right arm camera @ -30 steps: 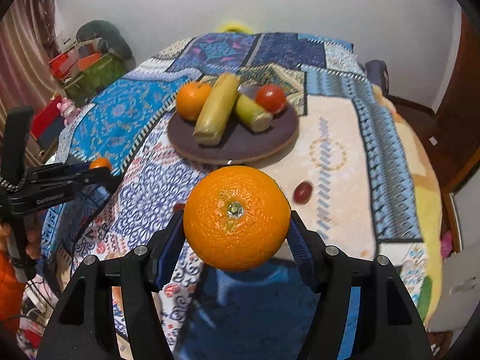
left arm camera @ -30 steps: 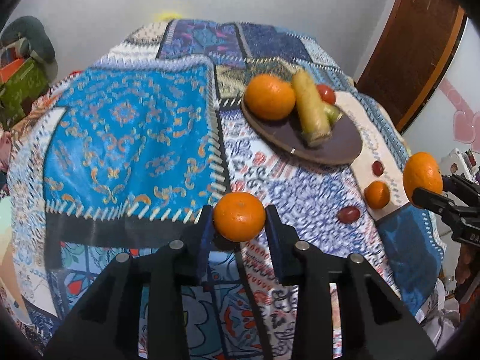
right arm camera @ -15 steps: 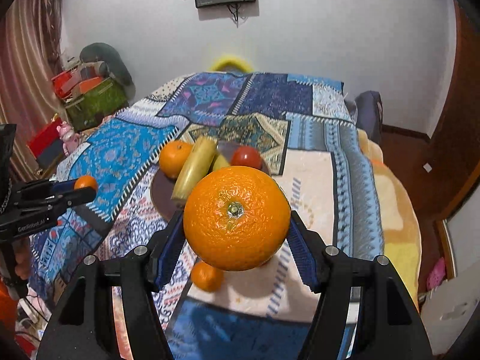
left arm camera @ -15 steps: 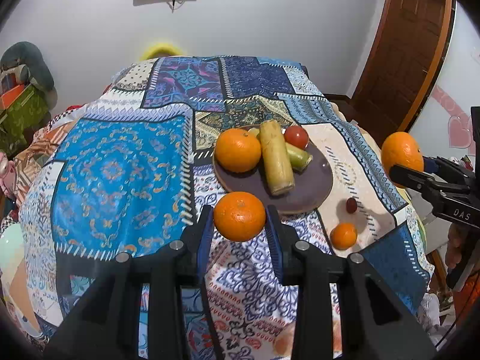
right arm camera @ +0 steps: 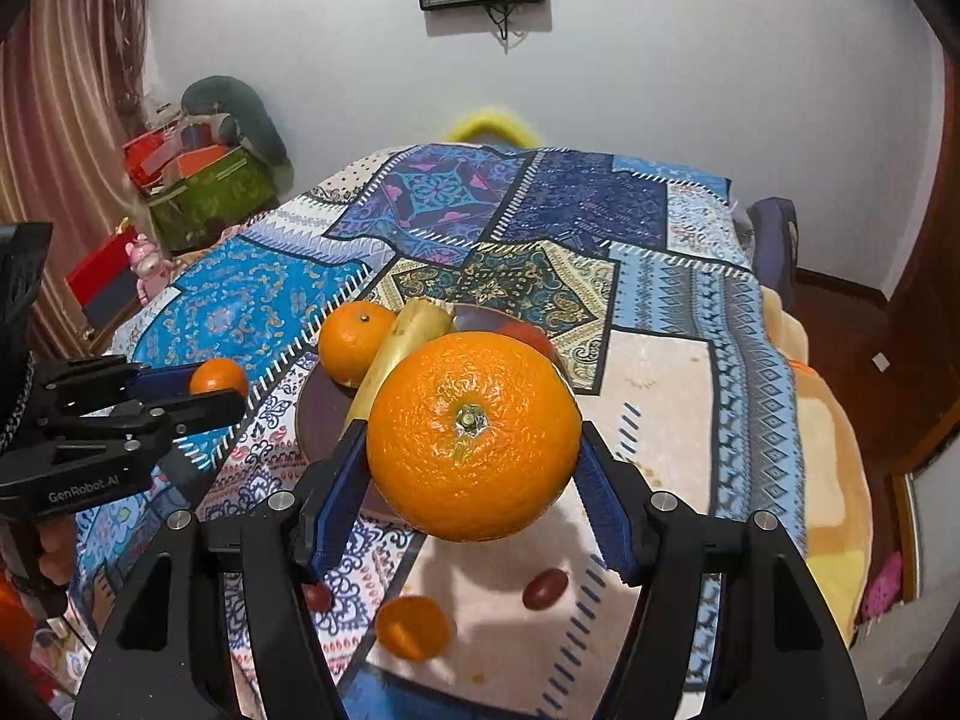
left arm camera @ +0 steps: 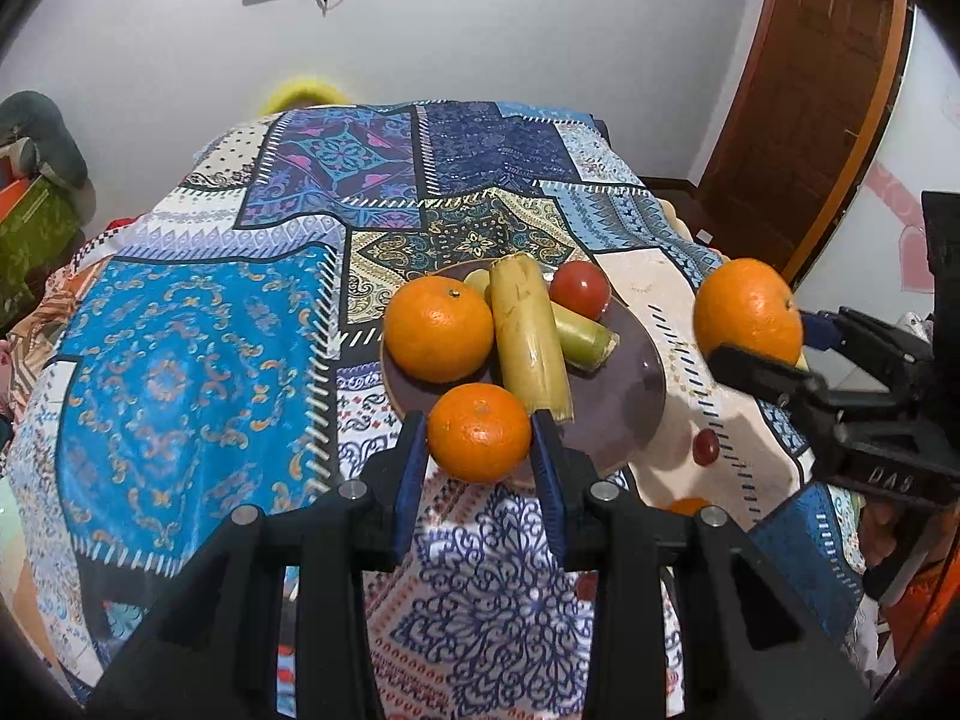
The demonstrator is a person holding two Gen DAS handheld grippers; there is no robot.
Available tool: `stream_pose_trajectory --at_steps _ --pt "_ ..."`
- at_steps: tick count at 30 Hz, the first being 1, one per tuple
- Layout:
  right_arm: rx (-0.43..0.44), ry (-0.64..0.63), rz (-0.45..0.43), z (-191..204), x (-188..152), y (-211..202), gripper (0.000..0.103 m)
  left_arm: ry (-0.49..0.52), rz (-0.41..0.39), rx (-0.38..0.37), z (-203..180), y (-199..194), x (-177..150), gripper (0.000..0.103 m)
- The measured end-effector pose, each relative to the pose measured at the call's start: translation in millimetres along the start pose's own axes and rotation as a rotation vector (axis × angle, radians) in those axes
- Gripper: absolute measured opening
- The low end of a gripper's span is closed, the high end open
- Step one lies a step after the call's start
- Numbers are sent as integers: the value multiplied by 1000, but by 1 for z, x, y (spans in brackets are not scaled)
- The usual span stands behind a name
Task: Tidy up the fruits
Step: 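Carry the mandarin and the large orange onto the purple plate and open both tools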
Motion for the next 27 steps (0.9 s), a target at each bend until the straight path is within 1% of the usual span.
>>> stream_pose_trajectory --at_steps 8,17,24,27 --pt "28 -2 52 5 -8 33 63 -6 31 -10 2 30 3 34" --pt "35 -30 118 10 -22 65 63 -13 70 -18 7 58 0 34" --pt "42 -27 126 8 -25 69 63 -34 91 -18 12 70 -5 34" --pt "45 -26 131 8 -26 70 63 -40 87 -18 12 70 -5 34"
Point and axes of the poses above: each gripper's, at about its wrist camera, not at the fingertips, and y roughly the way its jaws point, z to its left, x to its top, the point moved 7 cm from there along y, roughly the way its jaws point, and after that the axes turned 5 degrees about -z, right-handed, at the moved point
